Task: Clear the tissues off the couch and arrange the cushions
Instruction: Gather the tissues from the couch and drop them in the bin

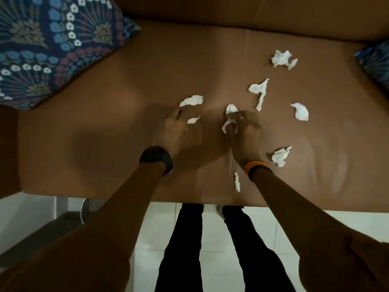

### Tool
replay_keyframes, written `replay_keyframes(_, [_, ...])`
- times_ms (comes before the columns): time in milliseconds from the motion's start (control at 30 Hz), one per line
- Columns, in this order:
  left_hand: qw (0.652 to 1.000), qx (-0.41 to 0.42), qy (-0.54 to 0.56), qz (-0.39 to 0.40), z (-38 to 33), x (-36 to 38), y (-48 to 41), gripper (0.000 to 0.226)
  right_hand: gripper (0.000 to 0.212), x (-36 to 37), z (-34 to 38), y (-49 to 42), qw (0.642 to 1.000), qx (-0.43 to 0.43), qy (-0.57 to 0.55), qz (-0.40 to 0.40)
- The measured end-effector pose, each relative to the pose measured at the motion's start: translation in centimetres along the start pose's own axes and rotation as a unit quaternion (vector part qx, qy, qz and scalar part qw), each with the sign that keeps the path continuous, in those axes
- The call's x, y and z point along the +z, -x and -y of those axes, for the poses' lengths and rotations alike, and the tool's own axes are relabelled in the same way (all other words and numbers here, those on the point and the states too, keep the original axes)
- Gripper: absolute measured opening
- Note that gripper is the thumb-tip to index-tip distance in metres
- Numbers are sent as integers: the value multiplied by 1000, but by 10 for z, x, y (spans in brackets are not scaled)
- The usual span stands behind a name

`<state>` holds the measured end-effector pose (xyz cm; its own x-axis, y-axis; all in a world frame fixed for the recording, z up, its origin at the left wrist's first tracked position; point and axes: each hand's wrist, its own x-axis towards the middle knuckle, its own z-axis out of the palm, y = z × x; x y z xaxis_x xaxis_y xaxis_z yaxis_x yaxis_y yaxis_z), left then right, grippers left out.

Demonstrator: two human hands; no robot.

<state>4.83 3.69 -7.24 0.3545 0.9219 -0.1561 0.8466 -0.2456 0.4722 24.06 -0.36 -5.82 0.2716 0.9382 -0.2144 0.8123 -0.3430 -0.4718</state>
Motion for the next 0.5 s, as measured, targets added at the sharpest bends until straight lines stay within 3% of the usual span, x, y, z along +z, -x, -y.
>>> replay_keyframes(67, [1000,27,4,-4,-10,-1,-27,52,22,-10,-7,-15,998,14,15,-52])
replay_keyframes(167, [999,3,39,-16,-22,3,-63,16,24,-22,-23,-44,996,26,39,-79])
replay_keyframes(233, [998,-21,57,23,-21,3,-72,8,25,-26,-30,-59,998,23,40,-51])
replay_keyframes(300, [998,-30,-25,48,-18,6,-71,17,25,-27,-34,-71,998,8,55,-8])
replay_keyframes(367, [996,-64,-40,54,-19,6,-64,21,26,-27,-37,-79,997,3,75,19])
replay_keyframes(500, [986,-157,42,30,-35,7,-49,23,25,-23,-26,-74,996,-30,77,32])
